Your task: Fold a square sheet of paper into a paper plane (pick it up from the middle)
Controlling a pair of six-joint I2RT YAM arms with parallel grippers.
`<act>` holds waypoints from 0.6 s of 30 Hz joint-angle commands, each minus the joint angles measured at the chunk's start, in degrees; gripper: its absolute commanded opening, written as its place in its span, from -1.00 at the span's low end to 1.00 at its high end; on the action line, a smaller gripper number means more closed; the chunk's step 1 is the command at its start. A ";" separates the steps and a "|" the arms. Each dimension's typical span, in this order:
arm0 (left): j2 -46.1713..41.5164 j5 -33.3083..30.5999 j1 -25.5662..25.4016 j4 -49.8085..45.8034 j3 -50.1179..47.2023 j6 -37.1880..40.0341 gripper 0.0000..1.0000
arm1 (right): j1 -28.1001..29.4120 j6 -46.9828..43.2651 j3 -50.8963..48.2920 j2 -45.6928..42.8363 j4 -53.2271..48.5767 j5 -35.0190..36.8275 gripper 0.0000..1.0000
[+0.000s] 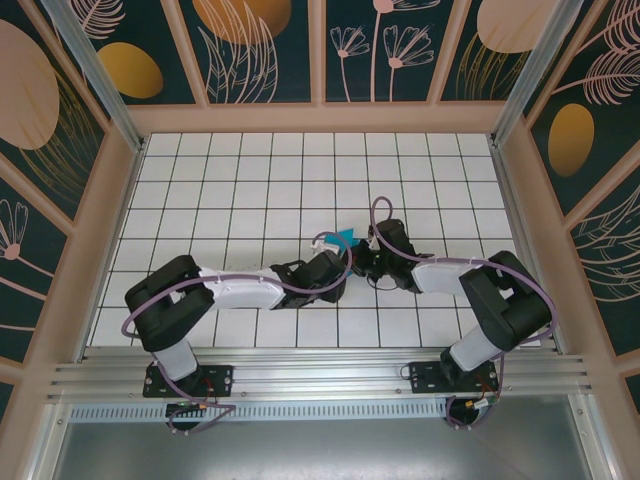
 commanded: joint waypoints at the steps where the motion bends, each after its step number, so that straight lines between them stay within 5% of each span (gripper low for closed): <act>1: 1.63 -3.68 -0.49 -2.43 1.27 0.78 -0.02 | 0.36 1.75 0.55 -1.84 0.75 1.67 -0.93; 18: 1.55 -9.10 -0.96 -2.46 1.11 0.64 -0.18 | 0.42 0.13 2.09 -2.51 -3.39 1.77 -0.90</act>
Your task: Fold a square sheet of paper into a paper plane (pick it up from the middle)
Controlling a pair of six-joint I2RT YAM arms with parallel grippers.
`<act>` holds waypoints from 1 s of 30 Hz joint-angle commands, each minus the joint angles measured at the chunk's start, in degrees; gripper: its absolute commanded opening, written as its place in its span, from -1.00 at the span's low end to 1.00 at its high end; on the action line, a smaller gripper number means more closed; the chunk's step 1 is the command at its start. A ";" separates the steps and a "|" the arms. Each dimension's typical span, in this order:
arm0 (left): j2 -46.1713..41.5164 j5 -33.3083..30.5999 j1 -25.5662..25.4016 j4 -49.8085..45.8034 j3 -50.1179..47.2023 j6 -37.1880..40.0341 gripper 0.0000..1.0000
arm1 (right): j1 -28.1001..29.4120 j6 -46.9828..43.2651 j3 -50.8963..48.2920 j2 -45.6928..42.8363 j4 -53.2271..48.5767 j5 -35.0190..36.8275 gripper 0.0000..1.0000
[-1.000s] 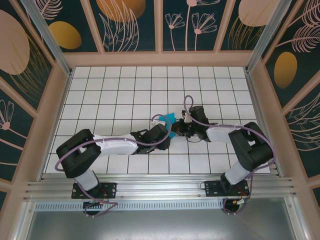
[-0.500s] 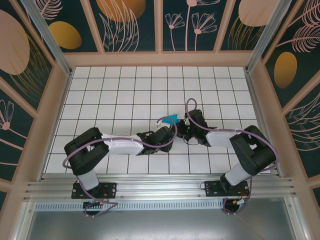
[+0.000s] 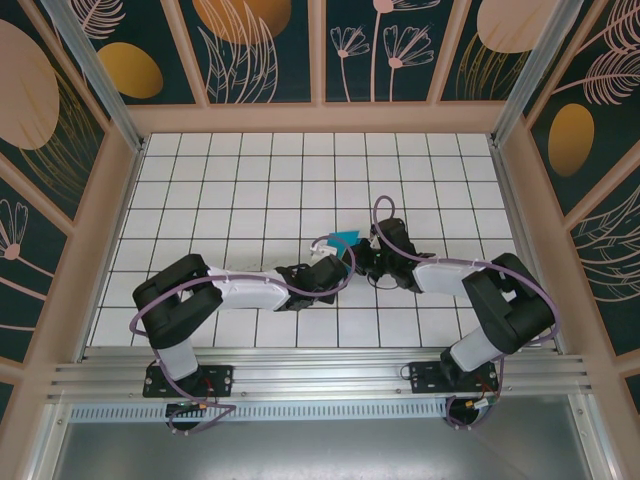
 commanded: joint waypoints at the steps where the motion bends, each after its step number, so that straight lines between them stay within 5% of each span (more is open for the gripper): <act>1: -0.49 -2.69 -0.37 -0.86 0.84 0.72 -0.18 | 0.46 -0.55 1.77 -1.23 -1.84 0.53 -0.90; 30: -1.62 -3.40 -0.62 -0.02 0.39 1.81 -0.07 | 1.35 -1.94 4.86 3.18 -3.38 -0.72 -0.88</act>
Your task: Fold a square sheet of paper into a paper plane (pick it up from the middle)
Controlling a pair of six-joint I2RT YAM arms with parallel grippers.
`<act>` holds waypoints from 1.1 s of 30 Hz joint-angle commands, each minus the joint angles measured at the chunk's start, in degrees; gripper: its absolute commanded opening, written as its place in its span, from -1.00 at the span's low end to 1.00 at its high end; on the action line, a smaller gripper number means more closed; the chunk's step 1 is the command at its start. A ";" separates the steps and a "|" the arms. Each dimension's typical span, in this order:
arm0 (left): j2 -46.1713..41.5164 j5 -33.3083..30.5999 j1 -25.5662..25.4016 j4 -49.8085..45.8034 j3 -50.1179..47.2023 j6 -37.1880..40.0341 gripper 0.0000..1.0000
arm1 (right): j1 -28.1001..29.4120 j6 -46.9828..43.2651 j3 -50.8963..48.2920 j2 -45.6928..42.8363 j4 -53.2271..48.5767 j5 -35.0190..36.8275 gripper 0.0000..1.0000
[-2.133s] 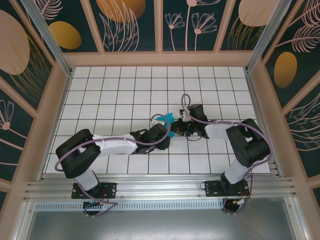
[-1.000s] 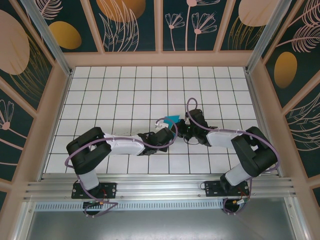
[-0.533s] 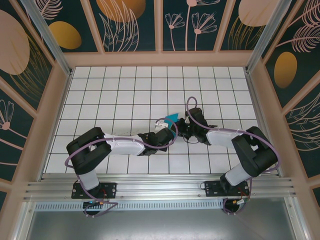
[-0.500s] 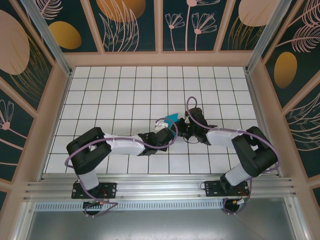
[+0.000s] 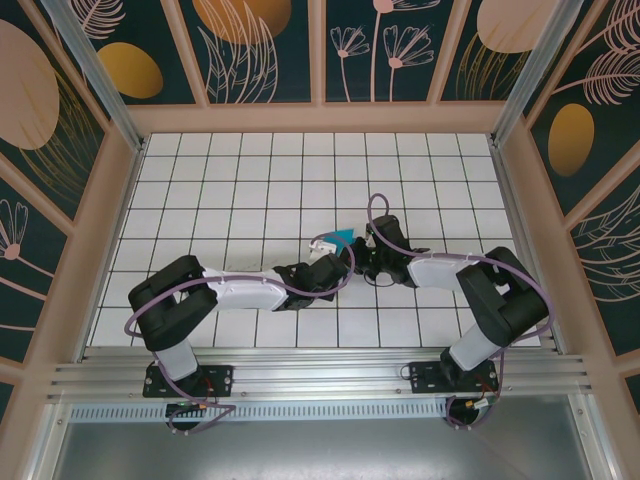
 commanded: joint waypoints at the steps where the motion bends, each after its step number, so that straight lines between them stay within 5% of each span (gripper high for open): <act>1: -0.06 -0.76 -0.37 -0.40 0.20 0.89 -0.07 | 0.48 -1.36 1.69 0.27 -0.50 -0.68 -0.88; 15: 1.44 -1.68 -0.38 -1.88 0.18 0.31 -0.12 | 0.52 -1.52 2.00 -0.17 -0.96 -0.51 -0.88; 33: 1.88 -2.87 -0.42 -2.47 0.26 0.27 -0.55 | 0.56 -2.17 2.44 -0.18 -2.25 -0.31 -0.87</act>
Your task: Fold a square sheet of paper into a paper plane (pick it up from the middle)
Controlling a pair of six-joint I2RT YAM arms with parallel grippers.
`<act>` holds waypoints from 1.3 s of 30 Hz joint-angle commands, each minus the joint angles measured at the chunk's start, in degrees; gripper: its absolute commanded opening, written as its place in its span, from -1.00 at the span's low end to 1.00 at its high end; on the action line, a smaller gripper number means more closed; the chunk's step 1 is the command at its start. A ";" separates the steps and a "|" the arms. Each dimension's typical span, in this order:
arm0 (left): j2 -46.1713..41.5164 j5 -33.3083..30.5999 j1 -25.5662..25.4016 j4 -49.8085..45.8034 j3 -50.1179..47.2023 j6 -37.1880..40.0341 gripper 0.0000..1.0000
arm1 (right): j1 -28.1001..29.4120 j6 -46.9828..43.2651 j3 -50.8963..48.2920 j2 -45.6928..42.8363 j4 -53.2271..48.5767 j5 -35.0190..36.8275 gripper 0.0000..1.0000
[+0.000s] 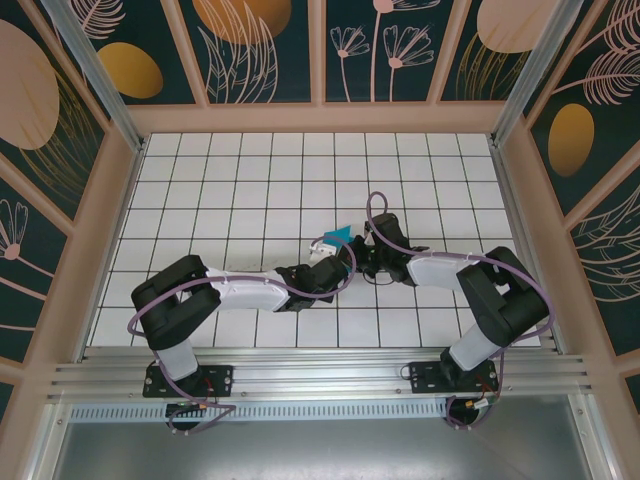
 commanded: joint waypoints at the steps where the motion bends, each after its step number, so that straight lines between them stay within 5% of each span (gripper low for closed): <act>1: 0.98 -1.88 -0.22 -1.85 0.27 -0.10 -0.60 | 0.43 -1.17 1.44 -0.24 -1.64 -0.18 -0.87; 8: 0.98 -1.84 -0.16 -0.54 -0.48 -0.39 -0.86 | 0.52 -3.18 2.04 -1.94 -3.33 0.15 -0.67; 14: -0.67 0.77 -0.19 4.23 -3.48 -1.11 -0.90 | -0.28 -7.87 2.57 -7.49 -8.53 3.13 -0.15; 20: -2.11 5.26 0.50 10.31 -6.86 -2.73 -0.88 | -1.72 -11.20 1.34 -14.31 -11.52 3.72 0.07; 27: -6.61 13.17 4.01 19.12 -12.92 -4.80 -0.87 | -4.10 -13.54 -0.27 -15.46 -10.49 -0.50 0.06; 39: -7.50 24.21 9.18 29.33 -19.68 -9.32 -0.85 | -1.77 -16.36 2.25 -8.11 -6.36 -7.36 -0.43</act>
